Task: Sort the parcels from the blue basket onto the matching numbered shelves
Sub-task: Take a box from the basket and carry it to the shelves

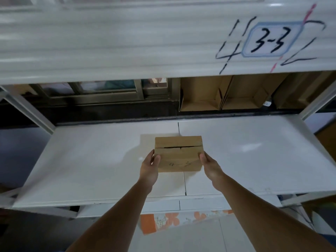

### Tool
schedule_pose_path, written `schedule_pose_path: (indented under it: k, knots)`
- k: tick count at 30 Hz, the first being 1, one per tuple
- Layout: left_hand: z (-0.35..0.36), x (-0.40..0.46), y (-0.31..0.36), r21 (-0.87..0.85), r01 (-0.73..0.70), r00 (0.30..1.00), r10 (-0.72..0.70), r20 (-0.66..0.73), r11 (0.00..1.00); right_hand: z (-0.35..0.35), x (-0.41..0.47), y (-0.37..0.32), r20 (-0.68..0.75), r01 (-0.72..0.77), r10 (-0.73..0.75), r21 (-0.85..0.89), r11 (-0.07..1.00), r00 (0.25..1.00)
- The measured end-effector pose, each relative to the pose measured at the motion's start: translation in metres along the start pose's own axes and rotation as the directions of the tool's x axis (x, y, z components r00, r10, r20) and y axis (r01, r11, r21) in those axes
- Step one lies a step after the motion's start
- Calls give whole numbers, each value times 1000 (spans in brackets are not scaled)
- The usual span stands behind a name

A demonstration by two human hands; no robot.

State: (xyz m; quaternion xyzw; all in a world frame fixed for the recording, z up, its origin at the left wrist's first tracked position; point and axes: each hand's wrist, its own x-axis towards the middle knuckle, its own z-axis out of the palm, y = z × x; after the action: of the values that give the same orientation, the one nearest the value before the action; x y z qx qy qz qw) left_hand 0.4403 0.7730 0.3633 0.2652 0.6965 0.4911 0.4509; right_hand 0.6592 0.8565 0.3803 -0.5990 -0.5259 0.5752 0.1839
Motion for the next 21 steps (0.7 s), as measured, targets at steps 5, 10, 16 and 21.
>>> schedule_pose_path:
  k: [5, 10, 16, 21]
  knots:
    - [-16, -18, 20, -7, 201, 980, -201, -4, 980, -26, -19, -20, -14, -38, 37, -120, 992, 999]
    - [-56, -51, 54, 500, 39, 991, -98, 93, 865, -57, -66, -49, 1, 52, -58, -462, 885, 998]
    - [-102, -92, 107, 926, -264, 960, -22, 280, 268, -87, -143, -81, 117, 162, -134, -898, 408, 984]
    - [-108, -143, 151, 930, -358, 933, 74, 353, 82, -108, -208, -101, 55, 94, -139, -953, 289, 989]
